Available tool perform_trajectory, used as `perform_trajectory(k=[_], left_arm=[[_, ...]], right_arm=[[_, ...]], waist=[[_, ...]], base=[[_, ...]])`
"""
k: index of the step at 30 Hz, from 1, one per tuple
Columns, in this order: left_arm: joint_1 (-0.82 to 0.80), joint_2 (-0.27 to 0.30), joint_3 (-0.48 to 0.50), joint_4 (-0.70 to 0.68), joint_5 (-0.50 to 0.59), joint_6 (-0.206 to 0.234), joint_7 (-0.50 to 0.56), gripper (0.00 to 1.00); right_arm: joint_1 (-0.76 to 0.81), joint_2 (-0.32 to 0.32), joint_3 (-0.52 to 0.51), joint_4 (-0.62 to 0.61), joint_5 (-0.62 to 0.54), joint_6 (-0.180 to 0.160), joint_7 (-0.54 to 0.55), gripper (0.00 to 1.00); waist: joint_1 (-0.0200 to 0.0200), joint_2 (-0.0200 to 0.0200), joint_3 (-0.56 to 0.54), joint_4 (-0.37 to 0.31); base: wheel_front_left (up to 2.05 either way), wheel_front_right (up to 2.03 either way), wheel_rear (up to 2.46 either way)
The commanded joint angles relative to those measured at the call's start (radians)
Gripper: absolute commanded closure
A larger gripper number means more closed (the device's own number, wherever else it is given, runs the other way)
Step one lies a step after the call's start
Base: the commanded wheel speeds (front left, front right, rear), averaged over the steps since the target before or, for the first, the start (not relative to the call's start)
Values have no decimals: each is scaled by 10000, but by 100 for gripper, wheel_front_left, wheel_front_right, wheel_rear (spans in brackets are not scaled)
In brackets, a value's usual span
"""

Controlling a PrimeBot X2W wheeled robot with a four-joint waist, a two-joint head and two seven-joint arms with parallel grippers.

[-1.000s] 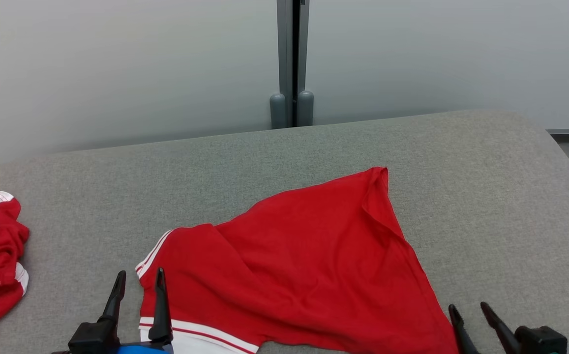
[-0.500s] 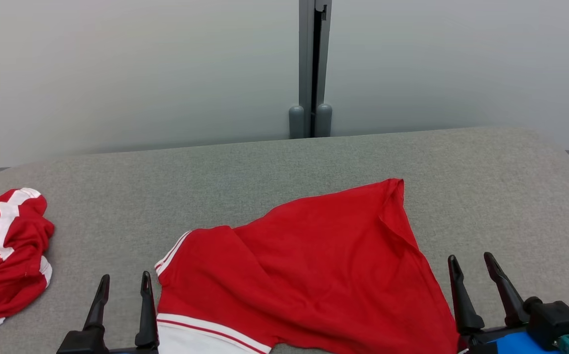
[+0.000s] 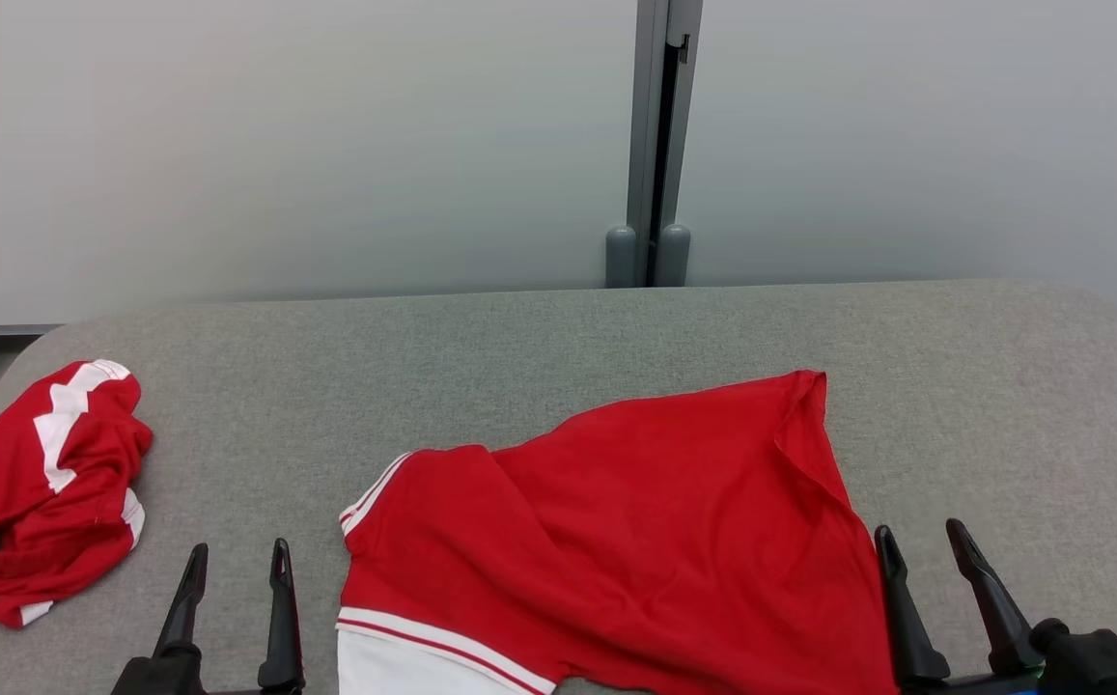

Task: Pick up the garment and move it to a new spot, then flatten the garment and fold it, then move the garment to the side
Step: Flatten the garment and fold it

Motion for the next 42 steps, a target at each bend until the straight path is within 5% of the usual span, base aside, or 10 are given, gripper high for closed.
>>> perform_trajectory(k=[1,23,42], left_arm=[[17,3,66,-50,47,-27,-2,0],[32,-1,174,194,15,-80,-4,0],[152,-4,-687,3251,-630,-294,-4,0]], right_arm=[[257,15,-60,-118,-17,1,-27,0],[398,22,78,182,-80,1,-29,0],[44,14,-1098,3636,-319,1,-29,0]], waist=[[1,0,-14,15],[1,0,40,-27],[1,0,287,-244]], base=[[0,0,0],[0,0,0],[0,0,0]])
